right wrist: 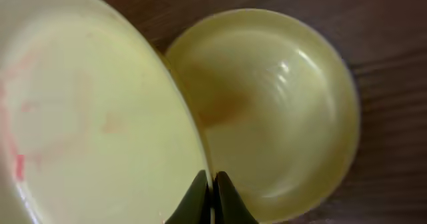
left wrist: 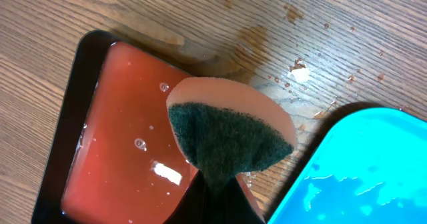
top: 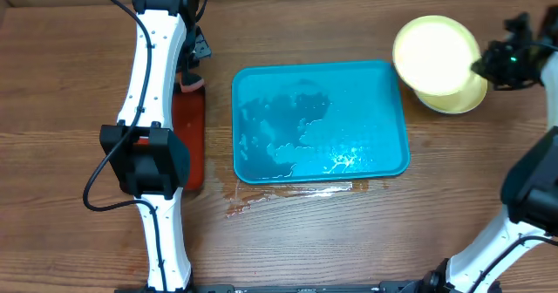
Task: Clean dirty plates on tray and stack at the side
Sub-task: 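Carry the yellow plate with the right gripper onto the plate stack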
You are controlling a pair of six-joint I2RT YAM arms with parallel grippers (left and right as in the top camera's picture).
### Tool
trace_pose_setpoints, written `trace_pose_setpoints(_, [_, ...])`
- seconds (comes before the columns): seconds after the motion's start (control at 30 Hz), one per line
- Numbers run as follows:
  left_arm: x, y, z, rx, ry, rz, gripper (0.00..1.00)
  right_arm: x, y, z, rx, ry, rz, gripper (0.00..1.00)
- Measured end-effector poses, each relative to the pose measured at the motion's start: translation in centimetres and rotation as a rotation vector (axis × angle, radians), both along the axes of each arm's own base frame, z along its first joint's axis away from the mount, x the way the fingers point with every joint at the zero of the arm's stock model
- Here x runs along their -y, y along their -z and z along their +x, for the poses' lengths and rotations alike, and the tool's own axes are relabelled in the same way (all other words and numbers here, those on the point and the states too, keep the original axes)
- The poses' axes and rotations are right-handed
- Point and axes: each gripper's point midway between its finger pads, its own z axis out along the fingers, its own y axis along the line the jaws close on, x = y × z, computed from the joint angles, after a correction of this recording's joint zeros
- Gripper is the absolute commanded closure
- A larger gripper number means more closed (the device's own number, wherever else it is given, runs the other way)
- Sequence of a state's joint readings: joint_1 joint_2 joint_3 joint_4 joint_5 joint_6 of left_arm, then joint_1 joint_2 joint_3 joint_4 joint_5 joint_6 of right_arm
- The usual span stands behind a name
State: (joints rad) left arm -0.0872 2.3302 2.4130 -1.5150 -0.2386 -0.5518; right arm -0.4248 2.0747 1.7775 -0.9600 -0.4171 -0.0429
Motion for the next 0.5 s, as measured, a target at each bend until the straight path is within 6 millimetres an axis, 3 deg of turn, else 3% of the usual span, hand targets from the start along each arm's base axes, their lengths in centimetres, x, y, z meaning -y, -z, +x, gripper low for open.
trace_pose_setpoints(0.07, [0.0, 0.0, 0.0, 0.001, -0.004, -0.001, 0.96, 3.7, 2.1, -1.2, -0.048, 0.203, 0.017, 0.96])
trace_pose_setpoints(0.17, [0.1, 0.0, 0.0, 0.003, -0.007, -0.005, 0.96, 5.8, 4.0, -1.9, -0.068, 0.324, 0.024, 0.96])
trace_pose_setpoints(0.2, [0.1, 0.0, 0.1, 0.004, -0.007, -0.008, 0.96, 5.8, 4.9, -2.2, -0.090, 0.347, 0.021, 0.80])
trace_pose_setpoints(0.23, [0.2, 0.0, 0.1, 0.006, -0.014, -0.014, 0.96, 5.6, 5.2, -2.3, -0.101, 0.359, 0.017, 0.34])
trace_pose_setpoints(0.33, [0.4, 0.1, 0.1, 0.007, -0.023, -0.024, 0.96, 4.9, 5.3, -2.2, -0.119, 0.354, 0.011, 0.00])
trace_pose_setpoints(0.43, [0.3, 0.1, -0.1, 0.000, -0.023, -0.023, 0.96, 2.7, 5.5, -2.5, -0.154, 0.316, 0.056, 0.00])
trace_pose_setpoints(0.5, [0.2, 0.1, -0.3, -0.006, -0.025, -0.022, 0.96, -1.0, 5.2, -1.8, -0.147, 0.203, 0.105, 0.00])
